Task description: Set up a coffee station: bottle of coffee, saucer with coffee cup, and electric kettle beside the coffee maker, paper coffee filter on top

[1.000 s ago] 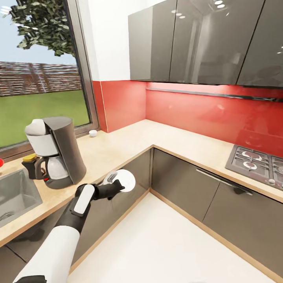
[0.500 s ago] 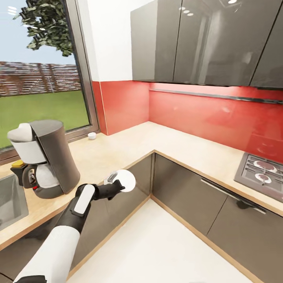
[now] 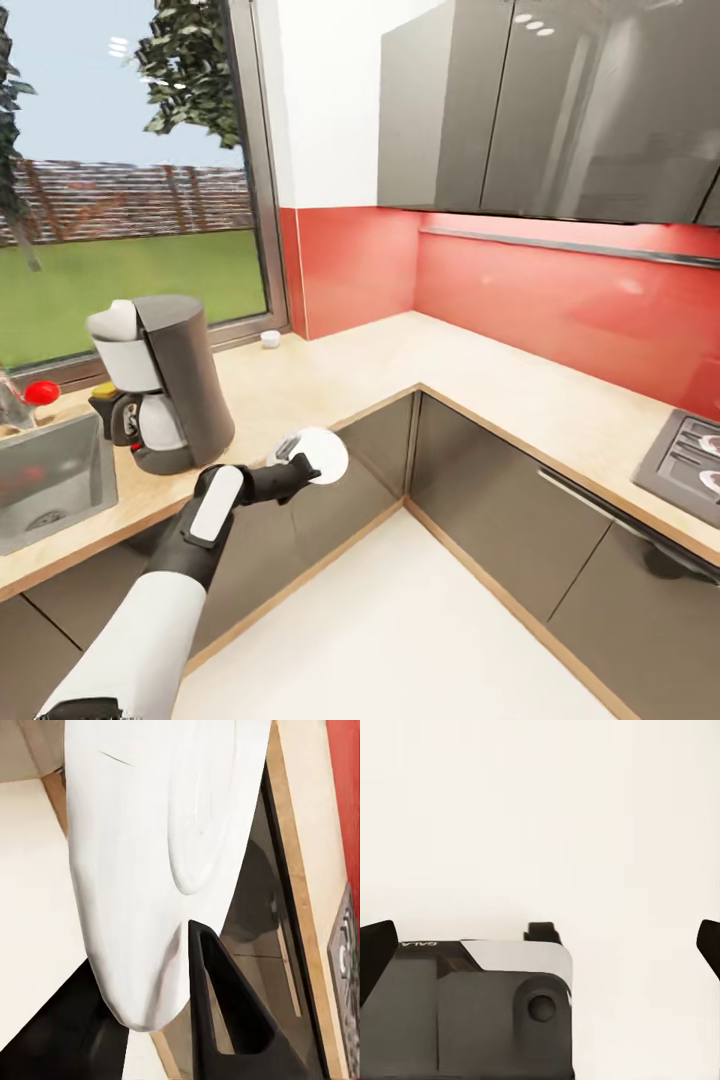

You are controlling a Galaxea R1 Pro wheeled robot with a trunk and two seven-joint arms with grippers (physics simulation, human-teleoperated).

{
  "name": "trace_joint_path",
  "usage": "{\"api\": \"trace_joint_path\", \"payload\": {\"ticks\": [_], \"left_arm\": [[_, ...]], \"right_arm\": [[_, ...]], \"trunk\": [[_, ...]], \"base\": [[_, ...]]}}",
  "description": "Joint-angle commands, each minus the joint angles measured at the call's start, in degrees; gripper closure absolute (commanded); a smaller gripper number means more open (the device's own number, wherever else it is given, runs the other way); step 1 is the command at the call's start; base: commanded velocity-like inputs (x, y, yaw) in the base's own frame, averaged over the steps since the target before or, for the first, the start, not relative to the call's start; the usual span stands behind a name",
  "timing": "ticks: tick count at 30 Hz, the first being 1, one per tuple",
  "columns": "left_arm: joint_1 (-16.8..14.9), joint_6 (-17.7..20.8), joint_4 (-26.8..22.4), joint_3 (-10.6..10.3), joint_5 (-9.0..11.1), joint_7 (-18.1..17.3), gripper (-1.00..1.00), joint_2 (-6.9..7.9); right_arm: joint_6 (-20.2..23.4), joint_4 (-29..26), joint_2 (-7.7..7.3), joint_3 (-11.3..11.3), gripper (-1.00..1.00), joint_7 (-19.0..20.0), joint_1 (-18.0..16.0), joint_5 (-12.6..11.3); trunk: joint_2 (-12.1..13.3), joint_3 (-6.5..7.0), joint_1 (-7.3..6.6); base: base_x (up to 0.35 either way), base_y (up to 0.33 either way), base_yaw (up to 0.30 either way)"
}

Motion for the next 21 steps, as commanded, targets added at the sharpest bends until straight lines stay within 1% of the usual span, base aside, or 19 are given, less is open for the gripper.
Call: {"api": "trace_joint_path", "payload": {"ticks": [1, 4, 6, 7, 8, 9, 10, 11, 12, 14, 15, 16, 18, 21], "left_arm": [[-0.32, 0.35, -0.27, 0.21, 0.35, 0.58, 1.0, -0.26], [-2.14, 0.34, -0.61, 0.53, 0.6, 0.68, 1.0, -0.73], [-4.53, -0.65, -0.26, 0.69, 0.68, 0.85, 1.0, -0.84], [-6.42, -2.16, -0.01, 0.82, 0.69, 1.34, 1.0, -0.88], [-7.56, -3.19, 0.09, 0.87, 0.7, 1.97, 1.0, -0.91], [-9.11, -4.32, 0.17, 0.91, 0.99, 3.35, 1.0, -1.07], [-10.1, -4.81, 0.2, 0.96, 1.68, 4.59, 1.0, -1.32], [-11.03, -5.16, 0.22, 1.07, 2.89, 6.07, 1.0, -1.58], [-12.31, -5.54, 0.24, 1.69, 5.48, 8.78, 1.0, -1.86], [-13.66, -5.88, 0.22, 2.49, 9.43, 12.65, 1.0, -2.06], [-14.43, -7.21, 0.19, 2.83, 12.61, 15.97, 1.0, -2.13], [-14.62, -9.35, 0.18, 2.85, 13.94, 17.81, 1.0, -2.11], [-14.32, -12.12, 0.17, 2.77, 14.85, 19.66, 1.0, -2.0], [-13.65, -13.43, 0.17, 2.44, 15.18, 20.62, 1.0, -1.73]], "right_arm": [[0.32, -0.08, -0.18, 0.51, -1.0, -0.24, 0.31, -0.49], [0.56, -0.05, -1.13, 0.51, -1.0, -0.2, 1.8, -0.4], [0.59, -0.05, -1.97, 0.51, -1.0, -0.17, 2.95, 0.21], [0.54, -0.04, -2.51, 0.51, -1.0, -0.12, 3.32, 1.07], [0.51, -0.04, -2.86, 0.51, -1.0, -0.1, 3.5, 1.74], [0.5, -0.04, -3.28, 0.51, -1.0, 0.19, 3.67, 2.58], [0.49, -0.04, -3.45, 0.51, -1.0, 0.89, 3.74, 2.91], [0.48, -0.04, -3.57, 0.51, -1.0, 2.15, 3.8, 3.14], [0.48, -0.04, -3.83, 0.51, -1.0, 4.95, 3.87, 3.36], [0.48, -0.06, -4.58, 0.51, -1.0, 9.05, 3.93, 3.49], [0.46, -0.09, -5.3, 0.51, -1.0, 11.44, 3.95, 3.5], [0.43, -0.11, -5.65, 0.51, -1.0, 12.26, 3.99, 3.5], [0.4, -0.12, -5.87, 0.51, -1.0, 12.9, 4.01, 3.5], [0.45, -0.13, -6.01, 0.44, -1.0, 13.25, 4.03, 3.43]], "trunk": [[-0.11, -0.08, 0.03], [-0.11, 0.04, 0.03], [-0.11, 0.08, 0.03], [-0.11, 0.08, 0.03], [-0.11, 0.09, 0.03], [-0.11, 0.09, 0.03], [-0.11, 0.09, 0.03], [-0.11, 0.09, 0.03], [-0.11, 0.09, 0.03], [-0.11, 0.09, 0.03], [-0.11, 0.09, 0.03], [-0.11, 0.09, 0.03], [-0.11, 0.09, 0.03], [-0.11, 0.09, 0.03]], "base": [[-0.077, -0.03, 0.265], [-0.027, -0.011, 0.232], [-0.007, -0.003, 0.085], [-0.003, -0.001, 0.034], [-0.002, -0.001, 0.022], [-0.001, 0.0, 0.011], [-0.001, 0.0, 0.007], [0.0, 0.0, 0.005], [0.0, 0.0, 0.002], [0.0, 0.0, 0.001], [0.0, 0.0, 0.0], [0.0, 0.0, 0.0], [0.0, 0.0, 0.0], [0.0, 0.0, 0.0]]}}
